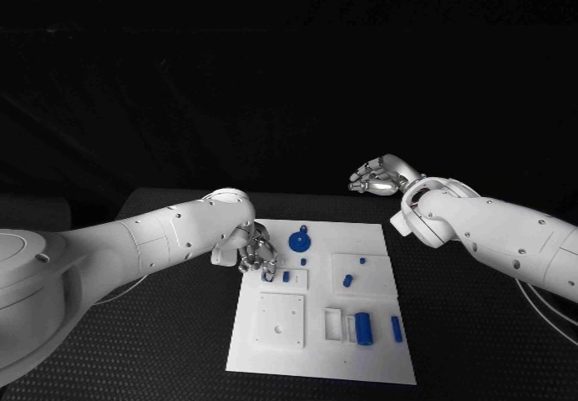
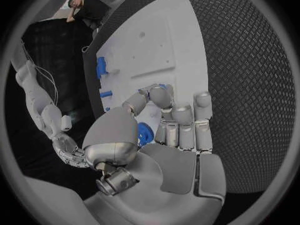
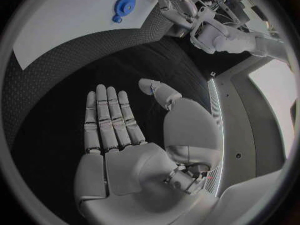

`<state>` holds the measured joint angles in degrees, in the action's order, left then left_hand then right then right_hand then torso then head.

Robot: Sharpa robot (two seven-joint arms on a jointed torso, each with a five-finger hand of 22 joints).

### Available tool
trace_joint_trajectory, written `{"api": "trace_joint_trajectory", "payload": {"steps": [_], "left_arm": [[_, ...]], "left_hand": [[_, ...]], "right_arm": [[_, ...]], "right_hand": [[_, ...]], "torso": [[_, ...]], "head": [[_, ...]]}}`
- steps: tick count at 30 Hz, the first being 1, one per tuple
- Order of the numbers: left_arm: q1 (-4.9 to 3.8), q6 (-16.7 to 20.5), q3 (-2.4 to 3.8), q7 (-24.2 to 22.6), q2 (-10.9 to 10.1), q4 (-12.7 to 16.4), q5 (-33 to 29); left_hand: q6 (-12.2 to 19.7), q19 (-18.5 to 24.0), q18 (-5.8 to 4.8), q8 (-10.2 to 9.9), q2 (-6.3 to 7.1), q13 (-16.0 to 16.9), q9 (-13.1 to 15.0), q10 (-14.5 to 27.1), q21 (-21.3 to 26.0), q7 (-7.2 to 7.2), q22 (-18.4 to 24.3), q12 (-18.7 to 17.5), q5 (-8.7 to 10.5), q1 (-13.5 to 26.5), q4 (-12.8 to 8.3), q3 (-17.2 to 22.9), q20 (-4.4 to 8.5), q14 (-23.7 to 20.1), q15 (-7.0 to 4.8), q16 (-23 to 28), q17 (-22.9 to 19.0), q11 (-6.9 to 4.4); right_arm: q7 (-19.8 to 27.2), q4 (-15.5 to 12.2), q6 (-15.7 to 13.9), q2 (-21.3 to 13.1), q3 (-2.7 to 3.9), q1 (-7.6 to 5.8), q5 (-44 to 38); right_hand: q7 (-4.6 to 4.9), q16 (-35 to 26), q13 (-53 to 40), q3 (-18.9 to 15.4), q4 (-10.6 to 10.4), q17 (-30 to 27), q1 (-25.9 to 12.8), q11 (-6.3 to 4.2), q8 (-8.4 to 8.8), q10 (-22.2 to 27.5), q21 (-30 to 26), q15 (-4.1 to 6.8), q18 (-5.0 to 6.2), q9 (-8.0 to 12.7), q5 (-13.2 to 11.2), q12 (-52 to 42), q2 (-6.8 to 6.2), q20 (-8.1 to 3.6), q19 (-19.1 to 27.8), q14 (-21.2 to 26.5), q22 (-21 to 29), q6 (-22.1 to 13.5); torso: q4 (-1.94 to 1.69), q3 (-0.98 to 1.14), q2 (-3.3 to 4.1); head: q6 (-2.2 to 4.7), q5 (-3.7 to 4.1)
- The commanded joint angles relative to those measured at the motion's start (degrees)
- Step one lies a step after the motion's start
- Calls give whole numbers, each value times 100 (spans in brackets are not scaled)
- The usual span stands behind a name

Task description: Assemble the parts on the task board

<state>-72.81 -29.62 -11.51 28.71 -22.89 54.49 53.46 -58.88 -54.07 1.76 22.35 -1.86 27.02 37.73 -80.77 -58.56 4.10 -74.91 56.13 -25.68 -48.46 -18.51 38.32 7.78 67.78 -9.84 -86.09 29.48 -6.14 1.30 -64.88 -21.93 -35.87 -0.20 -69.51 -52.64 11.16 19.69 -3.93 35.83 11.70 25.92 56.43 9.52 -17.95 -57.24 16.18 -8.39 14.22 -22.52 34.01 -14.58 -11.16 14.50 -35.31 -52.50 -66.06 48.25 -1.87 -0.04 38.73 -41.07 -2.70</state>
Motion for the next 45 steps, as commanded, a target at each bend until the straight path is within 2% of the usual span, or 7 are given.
{"api": "trace_joint_trajectory", "payload": {"steps": [1, 3, 8, 14, 18, 27, 45], "left_arm": [[14, -261, -11, 16, 20, -8, -80], [13, -149, -12, 31, 29, -19, -80], [14, -167, -18, 23, 69, -43, -86], [15, -34, -88, 49, 75, -69, -92], [16, 64, -94, 51, 65, -90, -87], [16, -20, -97, 88, 93, -122, -92], [18, 340, -105, -1, 82, -127, 166]], "left_hand": [[-620, -22, 42, 186, -19, 6, 1219, 4, -20, -429, -95, 22, -20, -65, 221, 260, 711, 136, -158, -5, -3, -40], [-624, -21, 40, 186, -25, 6, 1228, 5, -20, -429, -95, 24, -20, -60, 225, 257, 709, 134, -156, -4, -3, -40], [-655, -14, 31, 198, -103, 8, 1297, 8, -19, -432, -96, 43, 4, 28, 244, 217, 702, 130, -149, -7, -1, -40], [-685, -14, 30, 205, -192, 14, 1406, 16, -17, -443, -95, 72, 70, 136, 267, 194, 704, 130, -148, -14, 4, -50], [-689, -14, 31, 199, -249, 10, 1464, 29, -14, -445, -95, 74, 79, 202, 272, 194, 705, 126, -150, -9, 2, -51], [-740, -18, 32, 214, -287, 7, 1578, 32, -12, -463, -94, 90, 94, 302, 277, 200, 709, 131, -155, -11, 5, -66], [-831, -42, 39, 246, -328, 12, 1752, 28, -15, -500, -92, 125, 72, 391, 298, 226, 720, 155, -163, -31, 16, -101]], "right_arm": [[24, -5, 63, 5, 2, 2, -9], [24, -5, 61, 4, 2, 2, -9], [23, -8, 59, 3, 2, 2, -9], [23, -9, 56, 3, 2, 2, -10], [23, -9, 54, 3, 2, 2, -10], [22, -18, 62, 11, 1, 2, -10], [25, -25, 63, 13, 1, 2, -10]], "right_hand": [[1, -24, -1, 24, 3, -8, 45, 3, -28, -19, -37, -8, 44, 5, 35, 29, 12, 24, 23, 41, -10, -30], [1, -24, -1, 25, 5, -8, 46, 3, -28, -19, -37, -8, 44, 6, 35, 30, 13, 24, 22, 41, -10, -30], [1, -24, -1, 27, 7, -8, 49, 3, -29, -19, -38, -8, 45, 6, 36, 30, 14, 24, 22, 42, -11, -29], [1, -24, -1, 28, 10, -8, 52, 4, -30, -20, -39, -8, 45, 7, 37, 31, 14, 24, 22, 42, -13, -30], [1, -24, -1, 29, 11, -8, 54, 4, -30, -20, -40, -8, 45, 8, 37, 31, 15, 25, 21, 42, -14, -30], [1, -25, -1, 30, 12, -8, 53, 4, -31, -19, -42, -9, 45, 9, 38, 32, 15, 26, 22, 43, -16, -30], [1, -28, -1, 38, 13, -9, 57, 5, -33, -21, -47, -11, 45, 11, 44, 34, 25, 27, 24, 47, -20, -30]], "torso": [[-1, 2, 0], [-1, 4, 0], [2, 1, 2], [2, 0, 2], [0, -1, 2], [-2, 0, -1], [0, 1, 2]], "head": [[-1, 2], [-1, 2], [1, 1], [13, 3], [14, 5], [10, 8], [10, 9]]}}
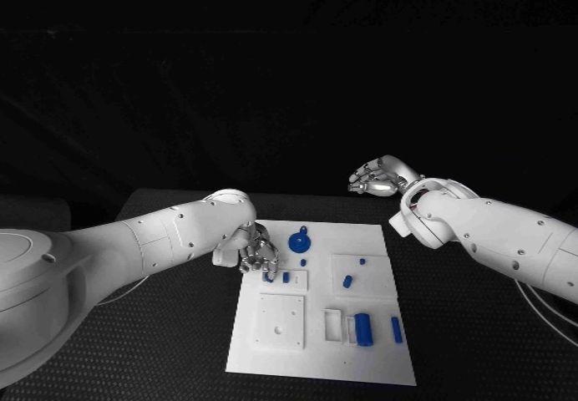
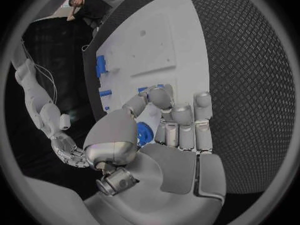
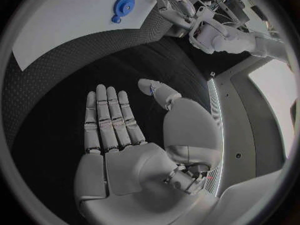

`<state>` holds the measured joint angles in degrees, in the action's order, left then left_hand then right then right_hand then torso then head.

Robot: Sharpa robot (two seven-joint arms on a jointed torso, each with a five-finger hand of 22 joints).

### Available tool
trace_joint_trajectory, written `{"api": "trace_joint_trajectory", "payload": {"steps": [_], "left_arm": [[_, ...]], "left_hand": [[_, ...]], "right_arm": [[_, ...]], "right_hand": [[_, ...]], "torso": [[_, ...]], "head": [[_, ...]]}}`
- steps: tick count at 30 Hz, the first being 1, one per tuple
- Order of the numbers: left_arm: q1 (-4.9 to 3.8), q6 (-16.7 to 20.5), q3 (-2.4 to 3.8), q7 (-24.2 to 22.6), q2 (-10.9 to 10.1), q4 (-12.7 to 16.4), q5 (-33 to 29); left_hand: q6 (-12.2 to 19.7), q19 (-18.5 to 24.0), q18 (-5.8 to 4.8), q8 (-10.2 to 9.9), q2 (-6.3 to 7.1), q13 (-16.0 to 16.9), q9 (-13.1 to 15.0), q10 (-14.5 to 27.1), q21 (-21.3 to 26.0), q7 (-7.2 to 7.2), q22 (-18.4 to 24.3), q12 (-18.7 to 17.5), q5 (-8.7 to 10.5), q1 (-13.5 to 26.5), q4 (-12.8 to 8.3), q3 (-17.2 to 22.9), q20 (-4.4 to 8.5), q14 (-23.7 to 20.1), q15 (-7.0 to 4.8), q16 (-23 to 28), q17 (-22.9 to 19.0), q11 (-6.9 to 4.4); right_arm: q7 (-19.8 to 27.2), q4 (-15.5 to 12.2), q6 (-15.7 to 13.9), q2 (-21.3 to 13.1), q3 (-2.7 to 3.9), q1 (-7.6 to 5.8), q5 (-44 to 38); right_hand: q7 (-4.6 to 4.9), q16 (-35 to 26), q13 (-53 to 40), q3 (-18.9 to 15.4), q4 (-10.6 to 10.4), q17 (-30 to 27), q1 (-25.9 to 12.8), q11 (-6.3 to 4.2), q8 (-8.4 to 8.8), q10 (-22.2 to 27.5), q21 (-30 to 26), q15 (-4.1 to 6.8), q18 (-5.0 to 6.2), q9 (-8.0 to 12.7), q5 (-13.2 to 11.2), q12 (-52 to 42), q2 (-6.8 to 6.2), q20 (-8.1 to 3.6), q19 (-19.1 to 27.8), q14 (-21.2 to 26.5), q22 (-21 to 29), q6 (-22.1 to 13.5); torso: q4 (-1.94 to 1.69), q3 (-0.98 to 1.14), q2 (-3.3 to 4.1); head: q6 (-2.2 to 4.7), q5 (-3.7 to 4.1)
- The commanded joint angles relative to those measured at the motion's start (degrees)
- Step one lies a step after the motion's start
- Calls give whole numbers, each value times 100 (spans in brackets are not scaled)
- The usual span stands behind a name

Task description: Assemble the parts on the task board

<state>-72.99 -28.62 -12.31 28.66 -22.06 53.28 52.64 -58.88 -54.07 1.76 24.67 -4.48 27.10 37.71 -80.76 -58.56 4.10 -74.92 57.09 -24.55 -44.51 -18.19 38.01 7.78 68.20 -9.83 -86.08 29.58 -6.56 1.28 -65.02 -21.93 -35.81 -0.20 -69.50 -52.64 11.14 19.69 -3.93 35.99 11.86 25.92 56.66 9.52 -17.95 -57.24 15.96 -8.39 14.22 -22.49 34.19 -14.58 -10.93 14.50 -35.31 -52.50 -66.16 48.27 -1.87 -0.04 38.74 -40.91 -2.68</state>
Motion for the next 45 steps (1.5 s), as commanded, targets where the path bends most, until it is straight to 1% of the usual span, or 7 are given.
{"api": "trace_joint_trajectory", "payload": {"steps": [1, 12, 16, 29, 35, 39, 45], "left_arm": [[36, 231, -24, -1, -6, -8, 249], [36, 204, -24, -18, -22, 25, 264], [37, 207, -24, -18, -42, 92, 292], [42, 254, -26, -33, -127, 288, 336], [45, 269, -26, -48, -126, 308, 333], [49, 307, -26, -34, -123, 304, 337], [55, 331, -27, -36, -123, 302, 452]], "left_hand": [[-842, -48, 40, 18, -66, 6, 1782, 27, -16, -507, -91, 37, -65, 6, 259, 265, 723, 120, -164, -37, 10, -65], [-874, -60, 44, 16, -61, 15, 1874, 27, -20, -523, -93, 67, -150, 29, 225, 294, 728, 134, -160, -49, 18, -80], [-874, -60, 44, 15, -60, 16, 1876, 27, -20, -523, -93, 68, -150, 30, 224, 295, 728, 134, -160, -49, 18, -81], [-877, -63, 45, 12, -63, 17, 1891, 29, -20, -526, -92, 71, -146, 25, 222, 303, 729, 136, -158, -50, 19, -84], [-878, -64, 46, 10, -65, 17, 1897, 30, -19, -527, -92, 73, -146, 23, 222, 307, 730, 136, -157, -50, 19, -85], [-879, -65, 46, 9, -68, 17, 1902, 31, -19, -527, -91, 73, -146, 22, 223, 310, 730, 136, -156, -50, 19, -86], [-878, -68, 45, 5, -75, 17, 1912, 33, -19, -528, -91, 75, -141, 25, 228, 311, 730, 137, -155, -49, 19, -87]], "right_arm": [[28, -10, 61, 7, 1, 2, -10], [27, -12, 67, -4, 1, 2, -10], [30, -13, 77, 0, 1, 2, -10], [31, -7, 78, 0, 1, 15, -12], [32, -5, 78, 2, 1, 16, -12], [33, -8, 80, 3, 1, 17, -12], [31, -12, 80, -5, 1, 18, -12]], "right_hand": [[3, -28, -1, 22, -2, -9, 35, 5, -33, -21, -26, -11, 45, 8, 27, 34, 2, 27, 24, 47, -10, -32], [3, -29, -1, 24, 0, -10, 35, 5, -34, -20, -29, -12, 44, 9, 31, 35, -1, 28, 26, 49, -12, -33], [3, -29, -1, 25, 1, -10, 35, 6, -34, -21, -30, -13, 44, 10, 32, 35, -1, 28, 26, 50, -13, -32], [3, -30, -1, 27, 2, -10, 34, 6, -35, -21, -33, -13, 44, 11, 35, 36, -1, 29, 27, 51, -15, -33], [3, -31, -1, 27, 3, -10, 34, 7, -36, -20, -34, -14, 44, 12, 36, 37, -1, 29, 28, 52, -16, -33], [3, -31, -1, 28, 4, -11, 34, 7, -36, -20, -35, -14, 44, 12, 37, 38, -1, 30, 28, 52, -17, -33], [4, -32, -1, 28, 4, -11, 32, 8, -37, -20, -37, -15, 44, 13, 38, 38, -1, 30, 29, 53, -19, -33]], "torso": [[0, 2, 0], [1, 2, -1], [-2, 0, 0], [-2, -1, -1], [-3, 0, 0], [0, -1, 1], [2, 2, -1]], "head": [[-5, 7], [-2, 10], [6, 12], [-2, 10], [-4, 6], [10, 12], [0, 10]]}}
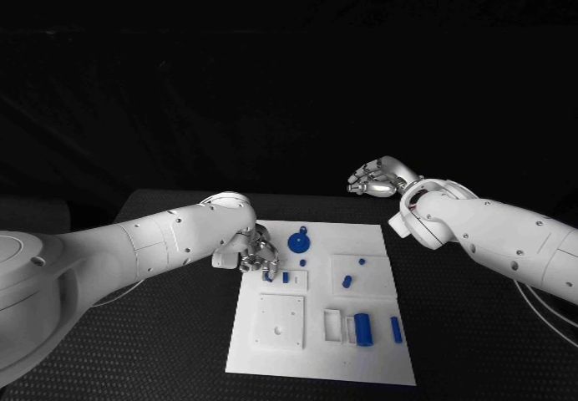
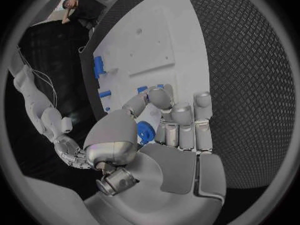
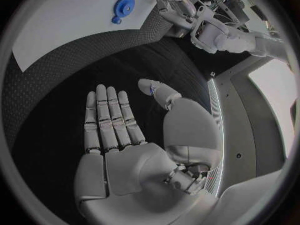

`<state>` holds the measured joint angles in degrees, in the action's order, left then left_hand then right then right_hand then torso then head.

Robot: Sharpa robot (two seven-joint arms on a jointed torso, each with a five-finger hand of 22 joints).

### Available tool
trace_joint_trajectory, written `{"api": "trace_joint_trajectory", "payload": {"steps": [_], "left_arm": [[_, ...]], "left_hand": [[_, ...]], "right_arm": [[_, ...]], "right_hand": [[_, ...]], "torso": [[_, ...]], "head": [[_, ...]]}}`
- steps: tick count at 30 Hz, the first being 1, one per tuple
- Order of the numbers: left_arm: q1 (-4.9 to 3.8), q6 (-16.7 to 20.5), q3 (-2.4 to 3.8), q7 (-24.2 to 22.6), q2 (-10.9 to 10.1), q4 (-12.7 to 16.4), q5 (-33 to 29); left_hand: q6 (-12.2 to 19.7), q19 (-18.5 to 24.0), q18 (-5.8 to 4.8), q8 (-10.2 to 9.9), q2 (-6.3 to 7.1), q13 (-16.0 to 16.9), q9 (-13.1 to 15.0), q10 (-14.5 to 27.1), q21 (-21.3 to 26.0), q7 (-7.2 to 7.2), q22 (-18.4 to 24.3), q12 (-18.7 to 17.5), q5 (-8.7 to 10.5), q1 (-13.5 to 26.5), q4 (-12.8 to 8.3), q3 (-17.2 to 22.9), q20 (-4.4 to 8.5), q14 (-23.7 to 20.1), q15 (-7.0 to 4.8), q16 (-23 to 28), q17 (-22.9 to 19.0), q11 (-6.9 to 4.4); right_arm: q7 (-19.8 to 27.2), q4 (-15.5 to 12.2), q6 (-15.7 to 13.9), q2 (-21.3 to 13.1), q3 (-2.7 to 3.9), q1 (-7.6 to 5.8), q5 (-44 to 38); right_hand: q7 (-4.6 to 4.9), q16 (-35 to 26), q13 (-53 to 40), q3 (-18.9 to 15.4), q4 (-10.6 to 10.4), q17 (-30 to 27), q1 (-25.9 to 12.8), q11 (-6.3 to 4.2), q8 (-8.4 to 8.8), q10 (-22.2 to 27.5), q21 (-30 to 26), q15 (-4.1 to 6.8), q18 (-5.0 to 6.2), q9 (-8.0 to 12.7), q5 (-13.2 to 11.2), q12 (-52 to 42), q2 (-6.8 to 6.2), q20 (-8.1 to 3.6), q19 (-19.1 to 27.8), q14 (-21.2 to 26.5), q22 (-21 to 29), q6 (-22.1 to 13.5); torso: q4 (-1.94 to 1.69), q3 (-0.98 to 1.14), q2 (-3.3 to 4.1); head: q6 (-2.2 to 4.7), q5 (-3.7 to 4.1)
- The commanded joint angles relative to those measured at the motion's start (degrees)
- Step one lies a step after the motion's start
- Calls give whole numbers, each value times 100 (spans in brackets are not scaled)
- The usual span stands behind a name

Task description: Assemble the parts on the task board

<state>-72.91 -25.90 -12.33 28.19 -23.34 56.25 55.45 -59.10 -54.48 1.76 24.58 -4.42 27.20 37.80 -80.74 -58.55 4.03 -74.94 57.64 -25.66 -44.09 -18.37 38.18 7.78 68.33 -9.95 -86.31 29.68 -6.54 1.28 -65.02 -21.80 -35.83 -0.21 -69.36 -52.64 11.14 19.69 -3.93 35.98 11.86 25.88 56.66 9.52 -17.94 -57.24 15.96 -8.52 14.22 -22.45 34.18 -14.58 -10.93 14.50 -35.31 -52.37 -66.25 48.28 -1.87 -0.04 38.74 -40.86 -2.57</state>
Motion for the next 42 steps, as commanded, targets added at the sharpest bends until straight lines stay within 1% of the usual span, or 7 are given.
{"api": "trace_joint_trajectory", "payload": {"steps": [1, 8, 15, 30, 33, 38, 42], "left_arm": [[47, 50, -25, 12, 2, 5, 168], [47, -50, -41, 56, 12, 61, 165], [65, 99, -73, 59, -18, 189, 182], [81, 202, -75, 54, -21, 280, 234], [82, 192, -74, 50, -19, 299, 204], [82, 157, -74, 56, -32, 297, 200], [82, 152, -74, 71, -50, 297, 200]], "left_hand": [[-857, -27, 45, 13, -82, 7, 1905, 32, -19, -521, -89, 20, -29, -17, 246, 294, 730, 124, -143, -26, 9, -89], [-856, -27, 44, 6, -71, 8, 1919, 34, -18, -520, -88, 23, -15, -9, 244, 292, 729, 124, -141, -23, 8, -88], [-928, -39, 42, -10, -35, 32, 1961, 20, -15, -526, -85, 65, 69, 33, 294, 259, 728, 140, -132, -27, 11, -88], [-1029, -62, 44, -91, -150, 93, 2009, 30, -6, -527, -81, 140, 141, 187, 415, 207, 731, 173, -126, -27, 16, -81], [-1067, -65, 50, -146, -105, 119, 2041, 40, 7, -524, -79, 164, 434, 261, 522, 192, 735, 178, -128, -18, 18, -70], [-1090, -66, 54, -208, 90, 133, 2070, 48, 14, -515, -83, 170, 604, 333, 655, 144, 738, 174, -129, -7, 20, -59], [-1095, -58, 55, -245, 89, 142, 2105, 54, 0, -507, -96, 170, 426, 415, 607, -89, 740, 165, -127, -6, 24, -49]], "right_arm": [[31, -12, 69, -3, 1, 3, -12], [28, -13, 69, -4, 1, 3, -12], [29, -15, 68, -6, 1, 3, -14], [28, -20, 68, -10, 1, 3, -14], [30, -20, 64, -7, 1, 3, -14], [28, -19, 67, -9, 1, 3, -14], [26, -20, 64, -16, 1, 3, -14]], "right_hand": [[4, -32, -1, 29, 4, -7, 32, 8, -37, -20, -37, -2, 43, 9, 39, 39, -1, 30, 29, 40, -10, -34], [4, -32, -1, 29, 5, -7, 31, 8, -37, -20, -38, -2, 43, 10, 40, 39, -1, 30, 29, 40, -12, -34], [4, -32, -1, 30, 6, -7, 30, 8, -38, -20, -40, -3, 44, 11, 41, 40, -2, 31, 29, 40, -14, -35], [5, -32, -1, 32, 6, -7, 28, 8, -39, -21, -43, -3, 44, 13, 44, 41, -2, 31, 29, 40, -18, -35], [5, -32, -1, 32, 6, -8, 28, 8, -40, -21, -43, -3, 44, 14, 46, 41, -2, 31, 29, 41, -19, -35], [5, -33, -1, 34, 7, -8, 28, 8, -40, -21, -44, -3, 45, 14, 51, 42, -2, 31, 28, 41, -20, -36], [5, -33, -1, 35, 7, -8, 28, 8, -40, -22, -45, -3, 45, 15, 58, 42, -2, 32, 28, 41, -21, -36]], "torso": [[1, 2, 0], [-4, 3, -2], [2, 0, 1], [2, 1, 1], [1, 1, 1], [1, 2, -1], [1, 1, 0]], "head": [[-4, -2], [-6, -9], [-17, -12], [-7, 0], [-4, -4], [-7, -1], [-8, 2]]}}
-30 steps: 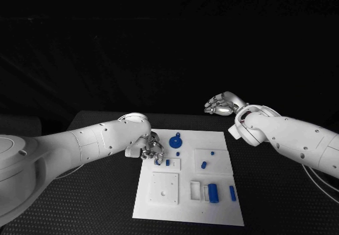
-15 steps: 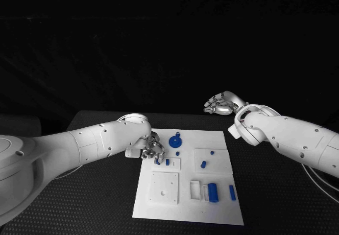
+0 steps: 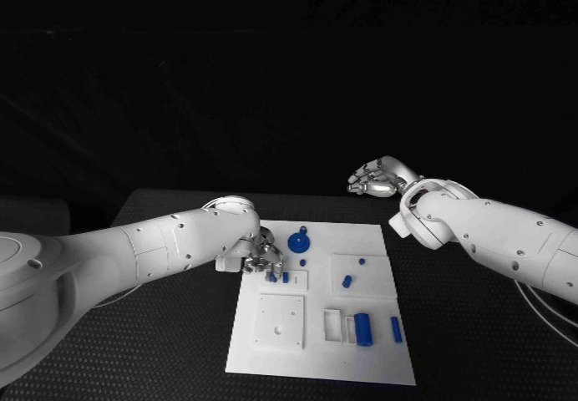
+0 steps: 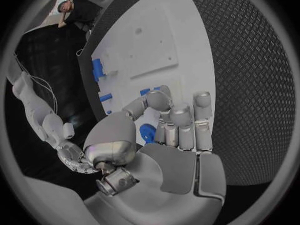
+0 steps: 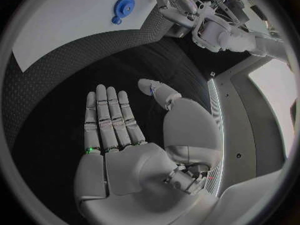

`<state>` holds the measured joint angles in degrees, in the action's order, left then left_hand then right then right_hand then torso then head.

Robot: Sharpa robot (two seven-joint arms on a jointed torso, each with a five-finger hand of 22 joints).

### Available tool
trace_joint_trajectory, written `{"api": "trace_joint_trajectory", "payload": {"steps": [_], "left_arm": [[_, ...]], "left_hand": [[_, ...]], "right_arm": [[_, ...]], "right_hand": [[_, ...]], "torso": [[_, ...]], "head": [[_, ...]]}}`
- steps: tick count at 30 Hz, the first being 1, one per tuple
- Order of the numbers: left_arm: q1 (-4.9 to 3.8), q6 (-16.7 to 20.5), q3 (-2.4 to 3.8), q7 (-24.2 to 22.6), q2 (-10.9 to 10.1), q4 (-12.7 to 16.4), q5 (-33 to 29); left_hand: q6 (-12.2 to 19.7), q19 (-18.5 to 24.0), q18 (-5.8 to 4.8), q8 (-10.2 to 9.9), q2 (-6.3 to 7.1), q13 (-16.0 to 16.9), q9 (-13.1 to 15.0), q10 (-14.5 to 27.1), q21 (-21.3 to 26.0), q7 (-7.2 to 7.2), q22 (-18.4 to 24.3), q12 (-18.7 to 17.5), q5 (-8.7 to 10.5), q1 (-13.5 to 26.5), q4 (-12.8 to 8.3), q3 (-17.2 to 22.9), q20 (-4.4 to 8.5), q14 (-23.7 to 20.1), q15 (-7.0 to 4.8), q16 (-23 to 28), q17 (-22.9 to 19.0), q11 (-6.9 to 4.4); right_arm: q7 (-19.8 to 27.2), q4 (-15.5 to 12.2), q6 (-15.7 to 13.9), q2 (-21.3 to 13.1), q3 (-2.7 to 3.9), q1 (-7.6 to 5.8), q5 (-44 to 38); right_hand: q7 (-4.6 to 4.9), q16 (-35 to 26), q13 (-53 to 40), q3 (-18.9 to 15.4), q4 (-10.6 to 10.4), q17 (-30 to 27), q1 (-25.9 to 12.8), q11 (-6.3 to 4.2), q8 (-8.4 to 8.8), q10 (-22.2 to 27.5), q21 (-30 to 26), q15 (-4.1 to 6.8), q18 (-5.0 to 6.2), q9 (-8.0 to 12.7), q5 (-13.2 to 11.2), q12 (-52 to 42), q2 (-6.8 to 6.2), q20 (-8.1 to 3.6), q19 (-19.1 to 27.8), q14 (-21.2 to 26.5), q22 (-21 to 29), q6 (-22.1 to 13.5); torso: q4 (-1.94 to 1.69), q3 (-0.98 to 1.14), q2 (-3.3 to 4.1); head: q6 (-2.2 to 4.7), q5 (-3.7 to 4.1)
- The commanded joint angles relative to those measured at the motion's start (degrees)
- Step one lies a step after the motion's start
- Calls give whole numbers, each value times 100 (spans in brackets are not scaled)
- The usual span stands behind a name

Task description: Assemble the parts on the task board

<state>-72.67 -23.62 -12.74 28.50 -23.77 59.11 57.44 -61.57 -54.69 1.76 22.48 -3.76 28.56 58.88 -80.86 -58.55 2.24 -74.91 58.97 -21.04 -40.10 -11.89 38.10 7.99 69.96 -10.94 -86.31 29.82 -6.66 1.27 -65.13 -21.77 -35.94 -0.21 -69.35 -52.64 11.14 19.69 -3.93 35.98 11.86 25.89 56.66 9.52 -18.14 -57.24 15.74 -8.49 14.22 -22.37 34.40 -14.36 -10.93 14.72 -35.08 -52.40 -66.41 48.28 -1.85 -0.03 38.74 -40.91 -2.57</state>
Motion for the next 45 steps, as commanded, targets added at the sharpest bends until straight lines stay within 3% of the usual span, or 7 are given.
{"api": "trace_joint_trajectory", "payload": {"steps": [1, 7, 9, 14, 27, 45], "left_arm": [[58, -73, -34, 45, -12, 13, 2], [61, 14, -34, 26, -46, 33, 102], [61, 100, -34, 21, -59, 35, 140], [61, 181, -34, 9, -79, 36, 233], [64, 504, -31, -39, -228, 187, 562], [97, 519, -32, -43, -264, 318, 659]], "left_hand": [[-848, -35, 57, -40, 26, 6, 1, 68, 1, -328, -99, 36, -33, 13, -51, -100, 720, 0, -28, -5, 10, -36], [-849, -23, 68, -74, -22, 6, 21, 73, 5, -327, -99, 26, -31, -78, -117, -124, 728, -11, -32, 7, 8, -35], [-853, -21, 73, -95, -130, 5, 36, 73, 4, -326, -99, 18, -62, -234, -190, -74, 732, -14, -34, 12, 7, -34], [-863, -24, 65, -127, -237, 4, 59, 74, 5, -324, -95, 5, -126, -351, -220, -66, 726, -8, -33, 17, 6, -33], [-890, -41, 63, -155, -272, 12, 82, 69, 0, -334, -94, 7, -232, -420, -260, -71, 725, 16, -32, 8, 11, -50], [-898, -51, 63, -168, -276, 16, 89, 71, -1, -340, -92, 7, -252, -439, -269, -76, 726, 25, -33, 9, 10, -57]], "right_arm": [[26, -9, 60, -6, 1, 2, -14], [25, -11, 57, -9, 1, 2, -14], [25, -8, 57, -9, 1, 2, -14], [27, -7, 57, -8, 1, 2, -14], [29, -10, 66, -14, 1, 6, -14], [27, -28, 77, -29, 1, 12, -14]], "right_hand": [[5, -33, -1, 35, 7, -9, 27, 8, -20, -21, -24, -6, 45, 7, 38, 20, -3, 10, 6, 44, -6, -36], [7, -33, -1, 34, 6, -9, 22, 10, -19, -21, -26, -6, 44, 9, 46, 21, -9, 11, 6, 45, -8, -39], [7, -33, -1, 34, 6, -9, 22, 10, -19, -21, -26, -6, 44, 9, 47, 21, -9, 11, 6, 45, -8, -40], [7, -34, -1, 34, 5, -10, 19, 10, -19, -20, -27, -7, 44, 10, 50, 22, -10, 11, 7, 45, -10, -41], [8, -35, -1, 34, 1, -10, 12, 11, -20, -19, -31, -8, 44, 12, 56, 24, -10, 12, 8, 47, -13, -43], [9, -37, -1, 32, -9, -11, -3, 12, -21, -19, -36, -9, 44, 15, 63, 26, -8, 13, 8, 50, -19, -45]], "torso": [[-1, -1, 0], [-5, -4, 0], [-5, -5, 0], [-4, -6, 1], [-4, -4, -1], [-2, 0, -1]], "head": [[-4, 2], [2, 3], [4, 5], [13, 7], [6, 9], [14, 0]]}}
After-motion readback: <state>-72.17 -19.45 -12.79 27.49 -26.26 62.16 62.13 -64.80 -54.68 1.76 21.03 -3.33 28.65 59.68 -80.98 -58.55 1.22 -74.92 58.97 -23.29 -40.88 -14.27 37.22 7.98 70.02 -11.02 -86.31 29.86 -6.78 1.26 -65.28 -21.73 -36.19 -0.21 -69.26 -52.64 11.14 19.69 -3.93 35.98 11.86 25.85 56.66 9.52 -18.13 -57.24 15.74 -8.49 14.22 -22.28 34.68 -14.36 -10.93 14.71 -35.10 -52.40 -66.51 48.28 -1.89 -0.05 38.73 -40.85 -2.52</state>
